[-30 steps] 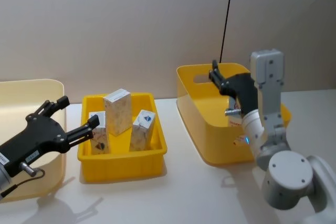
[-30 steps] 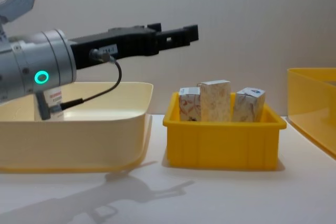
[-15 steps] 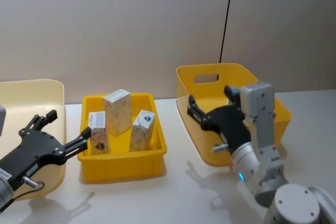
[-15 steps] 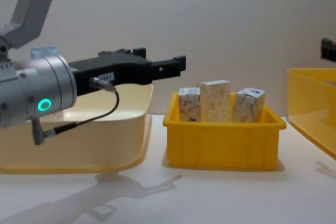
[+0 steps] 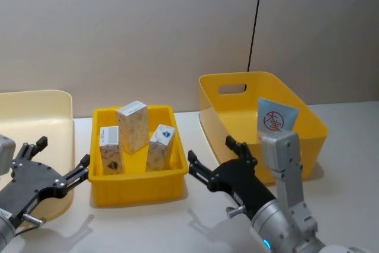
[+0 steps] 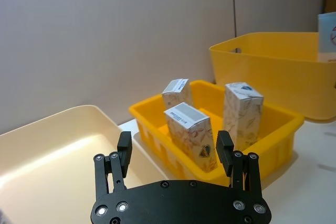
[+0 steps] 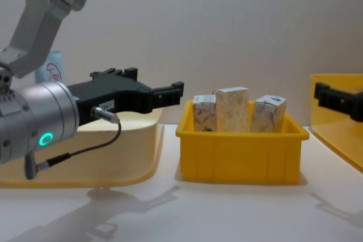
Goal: Bimanual collaborative sorting of washing and personal care products
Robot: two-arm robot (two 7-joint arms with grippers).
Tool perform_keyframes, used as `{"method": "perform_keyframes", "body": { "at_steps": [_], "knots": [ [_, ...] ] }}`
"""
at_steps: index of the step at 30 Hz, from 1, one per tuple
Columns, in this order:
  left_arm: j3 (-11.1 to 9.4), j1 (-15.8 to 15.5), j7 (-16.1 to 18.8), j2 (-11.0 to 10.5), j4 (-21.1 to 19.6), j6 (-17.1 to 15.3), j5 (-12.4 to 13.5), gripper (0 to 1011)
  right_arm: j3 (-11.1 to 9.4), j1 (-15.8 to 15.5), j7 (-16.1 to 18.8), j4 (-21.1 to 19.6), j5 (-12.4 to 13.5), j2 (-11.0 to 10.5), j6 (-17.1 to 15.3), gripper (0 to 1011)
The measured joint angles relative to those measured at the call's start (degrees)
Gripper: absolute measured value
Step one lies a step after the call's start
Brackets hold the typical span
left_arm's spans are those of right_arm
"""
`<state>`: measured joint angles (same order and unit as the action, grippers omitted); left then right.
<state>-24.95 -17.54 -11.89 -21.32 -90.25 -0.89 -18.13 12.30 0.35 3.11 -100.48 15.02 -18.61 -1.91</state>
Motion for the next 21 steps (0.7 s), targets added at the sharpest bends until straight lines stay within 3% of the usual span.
{"method": "perform_keyframes", "body": {
  "at_steps": [12,21],
  "knots": [
    [-0.92,3.2,9.08,-0.48,-2.41,0.08,5.36,1000,0.68,-1.18,0.72,-0.75,1.45,-0.72,-0.04,1001],
    [-1.12,3.94,11.2,-0.6,-2.95,0.1,6.61,1000,0.66,-1.2,0.72,-0.75,1.45,-0.73,-0.04,1001]
  ]
}}
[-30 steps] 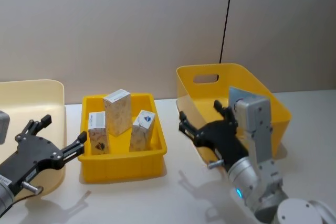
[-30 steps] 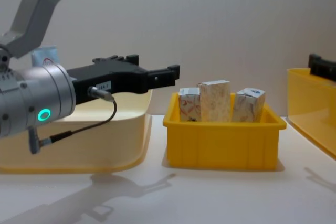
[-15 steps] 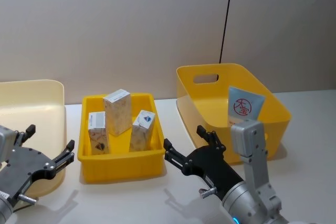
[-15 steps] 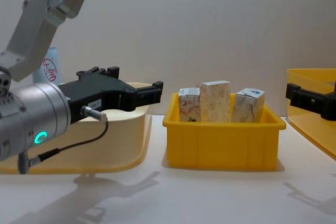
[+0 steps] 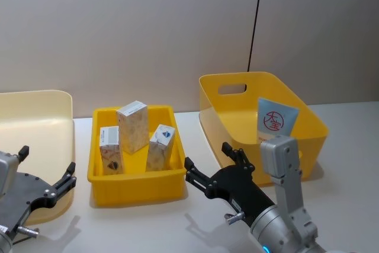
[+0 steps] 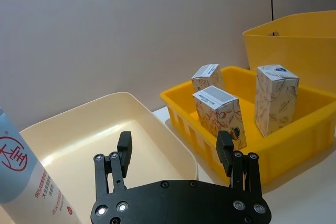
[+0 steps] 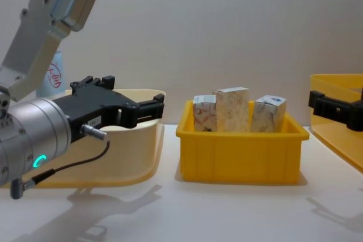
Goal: Bimanual collaborative sorting of washing and personal care products
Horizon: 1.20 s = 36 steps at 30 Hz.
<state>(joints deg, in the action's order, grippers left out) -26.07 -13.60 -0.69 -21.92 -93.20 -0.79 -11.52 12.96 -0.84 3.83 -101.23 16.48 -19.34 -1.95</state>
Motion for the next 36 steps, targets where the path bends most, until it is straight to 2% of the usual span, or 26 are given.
{"method": "perform_keyframes", "body": {
  "at_steps": [24,36],
  "knots": [
    [0.05,0.01,0.07,0.03,0.01,0.0,0.05,1000,0.03,0.15,0.32,0.0,-0.05,-0.05,-0.11,1001],
    [0.05,0.01,0.07,0.03,0.03,0.0,0.04,1000,2.2,3.19,2.41,1.59,-1.25,0.47,-1.76,1001]
  ]
}}
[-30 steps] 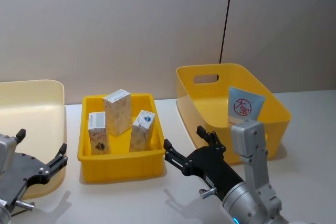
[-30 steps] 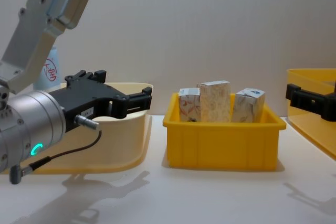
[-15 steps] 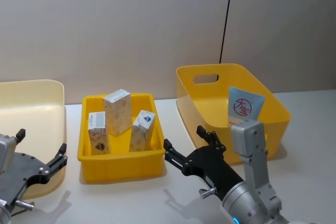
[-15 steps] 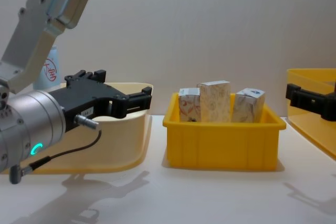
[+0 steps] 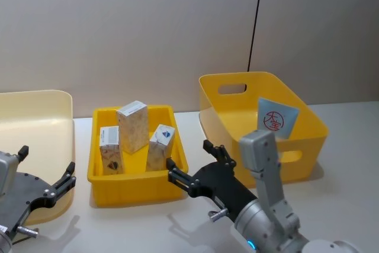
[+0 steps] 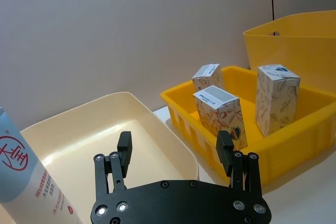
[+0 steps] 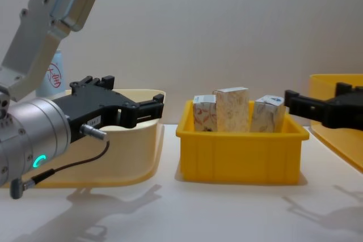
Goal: Bimanual collaborative sorting of washing and personal care products
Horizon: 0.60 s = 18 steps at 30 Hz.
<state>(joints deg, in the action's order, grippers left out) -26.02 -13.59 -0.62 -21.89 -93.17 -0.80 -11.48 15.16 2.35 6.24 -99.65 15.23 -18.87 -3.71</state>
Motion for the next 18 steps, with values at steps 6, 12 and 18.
{"method": "perform_keyframes", "body": {
  "at_steps": [6,12,18],
  "knots": [
    [0.0,0.0,0.0,0.0,0.0,0.0,0.0,1000,1.07,1.73,0.09,1.23,-0.85,1.22,-1.07,1001],
    [0.0,0.0,0.0,0.0,0.0,0.0,0.0,1000,1.86,3.08,-1.02,2.54,-1.89,2.81,-2.48,1001],
    [-0.01,0.0,0.0,0.0,-0.01,0.0,0.0,1000,2.49,4.56,-2.86,4.26,-3.05,4.86,-3.97,1001]
  ]
}}
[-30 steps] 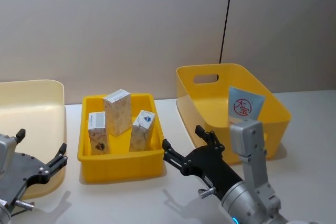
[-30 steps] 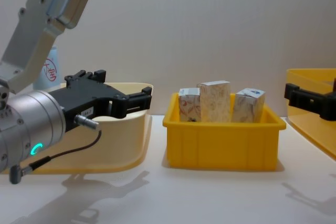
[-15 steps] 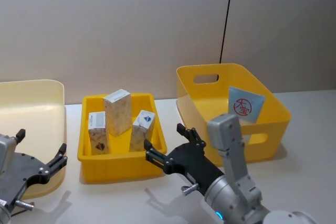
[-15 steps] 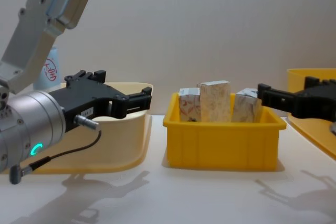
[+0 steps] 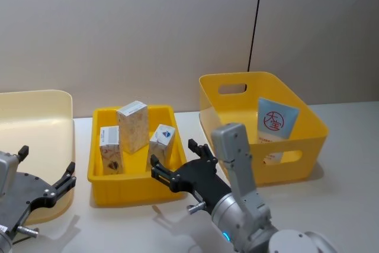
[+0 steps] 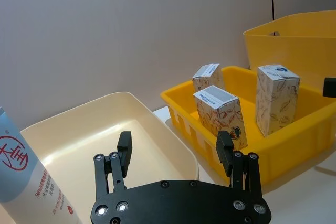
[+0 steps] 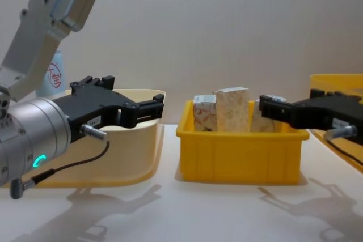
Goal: Bimanual collaborative sorting of washing and personal care products
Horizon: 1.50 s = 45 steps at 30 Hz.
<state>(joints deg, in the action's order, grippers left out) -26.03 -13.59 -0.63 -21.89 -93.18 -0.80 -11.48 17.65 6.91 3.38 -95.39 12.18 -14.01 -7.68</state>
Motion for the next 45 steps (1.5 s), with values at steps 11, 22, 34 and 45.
{"method": "perform_keyframes", "body": {
  "at_steps": [11,22,34,45],
  "knots": [
    [0.0,0.0,0.0,0.0,0.0,0.0,0.0,1000,0.76,3.3,-2.78,4.65,-1.66,3.89,-1.94,1001],
    [0.0,0.0,0.0,0.0,0.0,0.0,0.0,1000,1.05,6.2,-4.64,9.09,-2.74,7.02,-2.57,1001],
    [0.0,0.0,0.0,0.0,0.0,0.0,0.0,1000,0.84,8.38,-7.54,12.86,-4.51,9.82,-2.46,1001],
    [0.0,0.0,0.0,0.0,0.0,0.0,0.0,1000,0.54,10.16,-9.14,15.82,-5.9,11.54,-1.81,1001]
  ]
}}
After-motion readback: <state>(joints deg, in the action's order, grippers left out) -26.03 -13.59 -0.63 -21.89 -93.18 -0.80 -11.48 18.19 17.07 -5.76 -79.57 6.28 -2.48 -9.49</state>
